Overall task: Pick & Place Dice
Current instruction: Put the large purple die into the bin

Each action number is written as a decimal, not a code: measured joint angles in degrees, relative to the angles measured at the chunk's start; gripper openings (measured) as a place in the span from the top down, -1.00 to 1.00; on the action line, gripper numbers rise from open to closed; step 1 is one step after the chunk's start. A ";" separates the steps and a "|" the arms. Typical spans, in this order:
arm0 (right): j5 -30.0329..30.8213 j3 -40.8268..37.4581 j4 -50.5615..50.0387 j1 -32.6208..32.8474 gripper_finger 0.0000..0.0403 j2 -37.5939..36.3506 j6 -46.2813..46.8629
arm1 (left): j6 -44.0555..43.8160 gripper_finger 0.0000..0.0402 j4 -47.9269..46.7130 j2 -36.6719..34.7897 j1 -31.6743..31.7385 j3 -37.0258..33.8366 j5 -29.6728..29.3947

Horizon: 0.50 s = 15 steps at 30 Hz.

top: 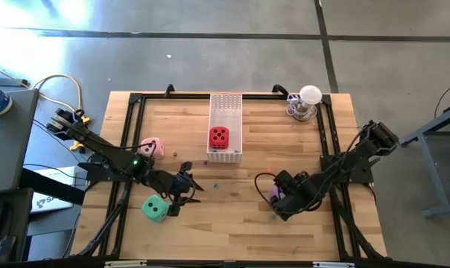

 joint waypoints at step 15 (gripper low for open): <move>-0.10 -0.48 -3.31 0.44 -0.98 0.00 2.15 | 0.00 0.10 0.00 0.00 0.00 0.00 0.00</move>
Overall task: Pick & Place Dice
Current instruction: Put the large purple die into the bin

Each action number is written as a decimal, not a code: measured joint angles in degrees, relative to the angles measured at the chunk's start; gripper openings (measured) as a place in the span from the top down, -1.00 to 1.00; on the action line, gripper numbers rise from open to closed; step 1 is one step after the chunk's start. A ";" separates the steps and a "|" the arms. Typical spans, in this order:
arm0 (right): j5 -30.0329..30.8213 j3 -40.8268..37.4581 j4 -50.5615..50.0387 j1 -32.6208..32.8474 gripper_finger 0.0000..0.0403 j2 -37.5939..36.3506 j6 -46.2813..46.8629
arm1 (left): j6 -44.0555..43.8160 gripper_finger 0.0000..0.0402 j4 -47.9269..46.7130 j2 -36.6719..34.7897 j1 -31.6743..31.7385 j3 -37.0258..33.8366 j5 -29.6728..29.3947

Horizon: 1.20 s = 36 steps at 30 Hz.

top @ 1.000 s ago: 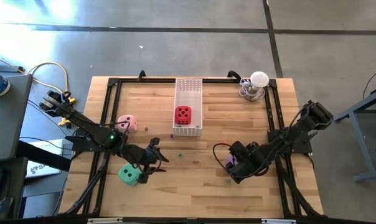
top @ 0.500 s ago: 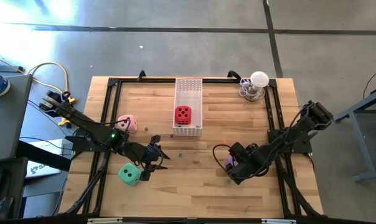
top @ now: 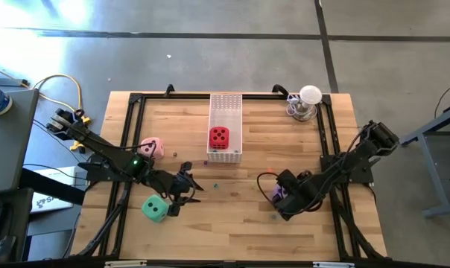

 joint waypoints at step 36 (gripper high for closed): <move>4.08 -3.74 8.68 0.33 -0.98 0.20 -5.86 | 0.02 0.10 0.00 0.00 0.00 0.00 0.00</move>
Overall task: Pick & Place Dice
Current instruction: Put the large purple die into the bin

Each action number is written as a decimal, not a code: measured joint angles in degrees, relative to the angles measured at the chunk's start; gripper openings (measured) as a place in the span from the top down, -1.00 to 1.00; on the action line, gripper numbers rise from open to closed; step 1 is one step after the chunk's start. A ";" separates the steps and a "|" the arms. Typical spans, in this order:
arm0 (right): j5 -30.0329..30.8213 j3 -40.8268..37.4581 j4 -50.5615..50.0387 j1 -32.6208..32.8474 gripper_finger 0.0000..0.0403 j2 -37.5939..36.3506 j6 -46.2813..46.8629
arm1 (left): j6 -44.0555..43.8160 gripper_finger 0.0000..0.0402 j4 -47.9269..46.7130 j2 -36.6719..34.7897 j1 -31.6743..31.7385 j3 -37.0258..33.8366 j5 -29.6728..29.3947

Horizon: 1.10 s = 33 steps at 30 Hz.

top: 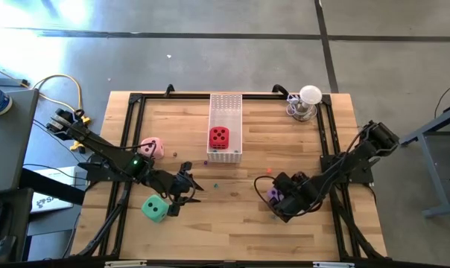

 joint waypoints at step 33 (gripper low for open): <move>0.72 -0.65 3.55 -0.67 -0.98 0.65 0.01 | 0.00 0.10 0.00 0.00 0.00 0.00 0.00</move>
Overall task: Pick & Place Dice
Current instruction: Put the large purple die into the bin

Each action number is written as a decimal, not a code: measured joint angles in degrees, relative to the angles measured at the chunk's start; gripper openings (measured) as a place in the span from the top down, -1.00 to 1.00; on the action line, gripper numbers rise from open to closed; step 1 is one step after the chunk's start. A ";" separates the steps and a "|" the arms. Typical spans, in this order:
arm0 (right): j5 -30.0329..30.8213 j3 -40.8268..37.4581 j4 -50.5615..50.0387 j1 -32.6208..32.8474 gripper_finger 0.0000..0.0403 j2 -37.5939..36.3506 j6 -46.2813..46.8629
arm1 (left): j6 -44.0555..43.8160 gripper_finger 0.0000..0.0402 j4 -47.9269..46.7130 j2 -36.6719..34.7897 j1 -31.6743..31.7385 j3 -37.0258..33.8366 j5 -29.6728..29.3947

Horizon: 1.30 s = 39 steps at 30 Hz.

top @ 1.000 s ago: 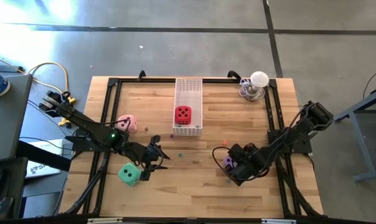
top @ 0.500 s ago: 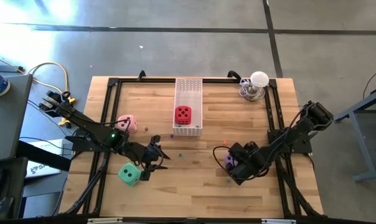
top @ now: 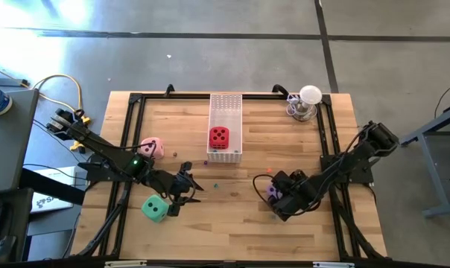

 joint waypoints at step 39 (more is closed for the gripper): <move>11.55 -6.65 13.35 1.30 -0.62 -0.50 -10.23 | -0.02 0.10 -0.02 0.00 -0.02 -0.02 0.00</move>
